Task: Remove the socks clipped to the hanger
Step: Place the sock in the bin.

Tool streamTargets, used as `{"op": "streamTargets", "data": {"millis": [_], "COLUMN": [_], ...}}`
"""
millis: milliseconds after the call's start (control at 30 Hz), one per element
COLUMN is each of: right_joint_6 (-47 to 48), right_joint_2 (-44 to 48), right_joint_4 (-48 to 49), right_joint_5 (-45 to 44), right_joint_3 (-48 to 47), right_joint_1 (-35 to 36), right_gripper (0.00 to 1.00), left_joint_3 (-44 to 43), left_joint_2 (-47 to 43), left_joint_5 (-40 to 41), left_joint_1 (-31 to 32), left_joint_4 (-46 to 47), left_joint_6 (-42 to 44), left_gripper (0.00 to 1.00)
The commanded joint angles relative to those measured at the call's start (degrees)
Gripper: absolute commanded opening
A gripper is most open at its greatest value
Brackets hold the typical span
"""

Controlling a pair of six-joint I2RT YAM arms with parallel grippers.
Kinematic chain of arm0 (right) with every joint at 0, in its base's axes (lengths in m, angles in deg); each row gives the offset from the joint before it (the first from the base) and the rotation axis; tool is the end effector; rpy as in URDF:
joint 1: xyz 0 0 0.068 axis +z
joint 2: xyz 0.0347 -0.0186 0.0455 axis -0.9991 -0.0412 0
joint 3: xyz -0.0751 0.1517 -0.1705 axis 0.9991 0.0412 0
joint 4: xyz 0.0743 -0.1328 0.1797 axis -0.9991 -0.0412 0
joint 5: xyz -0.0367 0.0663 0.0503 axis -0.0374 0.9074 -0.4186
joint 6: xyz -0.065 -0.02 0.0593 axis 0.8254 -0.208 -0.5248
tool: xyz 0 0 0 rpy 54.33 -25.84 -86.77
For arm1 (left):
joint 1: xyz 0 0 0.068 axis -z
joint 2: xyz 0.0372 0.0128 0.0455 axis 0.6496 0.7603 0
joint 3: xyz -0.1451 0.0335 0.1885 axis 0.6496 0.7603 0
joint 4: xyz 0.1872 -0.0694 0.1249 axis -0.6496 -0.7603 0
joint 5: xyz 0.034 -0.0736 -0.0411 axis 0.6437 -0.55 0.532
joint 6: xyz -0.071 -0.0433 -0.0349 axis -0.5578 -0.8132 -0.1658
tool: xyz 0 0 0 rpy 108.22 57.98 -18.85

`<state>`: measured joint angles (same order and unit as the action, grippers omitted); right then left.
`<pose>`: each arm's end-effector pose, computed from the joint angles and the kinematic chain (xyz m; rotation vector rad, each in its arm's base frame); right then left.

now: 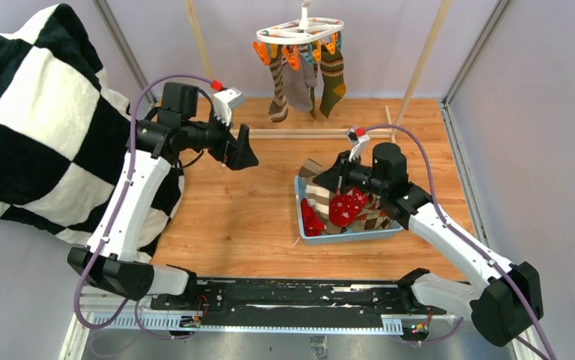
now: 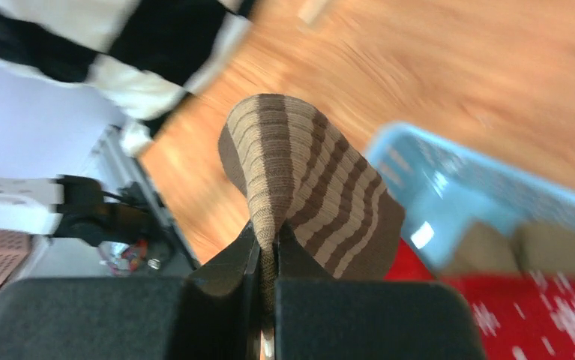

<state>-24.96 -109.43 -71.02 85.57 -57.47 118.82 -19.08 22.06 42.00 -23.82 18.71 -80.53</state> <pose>0.2161 0.1791 0.2993 -0.5055 1.7770 1.1829 0.2399 -0.1221 0.3598 0.7908 2.1166 -0.8184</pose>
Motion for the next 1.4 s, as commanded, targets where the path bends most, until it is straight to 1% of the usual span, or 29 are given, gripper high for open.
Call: {"op": "streamTargets", "data": {"millis": [0,100,133,167,233,300,367,400,467,533,567,633,667,700,767,867,933,967,1033,1067,1133,1167,1200,1267,1367], "right_joint_6": [2.78,4.49,5.41,6.3,7.65,8.85,10.89,12.05,13.43,12.76,11.56,8.38,6.6,4.76,1.7,-1.39,-2.1,-1.51,0.47,1.97,5.67,7.2,8.26,9.28,10.78], "right_joint_2": [-1.37,-6.72,-8.51,-10.37,-12.37,-10.97,-7.67,-6.02,-2.89,-0.89,-0.31,-0.08,-0.48,-1.17,-2.96,-6.89,-8.91,-9.49,-8.55,-6.82,-3.28,-2.22,-1.86,-2.89,-8.78], "right_joint_4": [-13.74,-14.3,-15.77,-17.9,-22.4,-24.27,-25.86,-26.8,-28.56,-29.0,-28.84,-25.55,-23.47,-21.33,-17.41,-12.93,-10.76,-10.53,-10.96,-11.12,-10.04,-8.84,-7.3,-2.37,2.8], "right_joint_5": [-6.5,-8.97,-10.3,-12.46,-17.96,-22.66,-27.09,-29.64,-30.82,-29.09,-26.91,-19.2,-15.23,-12.11,-8.12,-7.22,-10.25,-13.06,-20.06,-24.56,-32.88,-35.42,-36.77,-36.76,-35.27], "right_joint_3": [5.53,6.61,5.78,4.45,1.5,-0.04,-1.47,-2.33,-4.03,-4.45,-4.17,-2.61,-1.24,0.11,3.45,8.65,11.0,11.5,11.15,10.33,7.69,5.98,4.33,1.09,-5.82], "right_joint_1": [-4.38,-5.56,-5.52,-5.52,-5.5,-5.3,-5.17,-5.15,-5.17,-5.16,-5.12,-5.2,-5.3,-5.26,-5.47,-6.7,-7.65,-7.66,-6.1,-3.96,0.75,2.34,3.23,3.66,4.08], "right_gripper": [0.0,0.06,0.11,0.18,0.37,0.5,0.61,0.65,0.68,0.64,0.6,0.53,0.48,0.4,0.3,0.22,0.18,0.18,0.24,0.29,0.47,0.56,0.63,0.75,0.83], "left_joint_3": [1.29,2.63,3.1,3.61,4.6,5.49,6.15,6.32,6.38,6.13,5.96,5.61,5.4,5.3,5.11,5.1,5.1,5.1,5.1,5.06,5.19,5.19,5.08,4.97,4.84], "left_joint_2": [-0.26,-0.73,-0.8,-0.92,-1.06,-1.2,-1.48,-1.5,-1.46,-1.29,-1.13,-0.91,-0.83,-0.77,-0.85,-1.19,-1.39,-1.47,-1.27,-1.13,-0.89,-0.87,-0.75,-0.5,-0.34], "left_joint_5": [2.44,4.83,5.46,5.9,6.2,6.29,6.56,6.66,6.49,6.31,6.3,6.15,6.13,6.12,6.12,6.12,6.05,5.92,5.59,5.29,4.63,4.37,4.11,3.75,2.95], "left_joint_1": [-3.62,-5.28,-5.79,-6.27,-7.5,-8.42,-8.75,-8.82,-8.86,-8.87,-8.87,-8.87,-8.91,-8.93,-8.95,-9.12,-9.51,-9.77,-10.42,-10.83,-11.5,-11.77,-11.95,-12.45,-13.27], "left_joint_4": [-0.36,-0.36,-0.36,-0.36,-0.36,-0.36,-0.34,-0.31,-0.35,-0.36,-0.36,-0.36,-0.36,-0.36,-0.36,-0.36,-0.36,-0.36,-0.36,-0.36,-0.36,-0.36,-0.36,-0.36,-0.36], "left_joint_6": [-0.6,-0.48,-0.5,-0.49,-0.58,-0.56,-0.15,0.06,0.33,0.39,0.45,0.47,0.47,0.47,0.59,0.96,1.36,1.55,1.77,1.78,1.81,1.94,1.96,1.89,1.64], "left_gripper": [1.0,1.0,1.0,1.0,1.0,1.0,1.0,1.0,1.0,1.0,1.0,1.0,1.0,1.0,1.0,1.0,1.0,1.0,1.0,1.0,1.0,1.0,1.0,1.0,1.0]}}
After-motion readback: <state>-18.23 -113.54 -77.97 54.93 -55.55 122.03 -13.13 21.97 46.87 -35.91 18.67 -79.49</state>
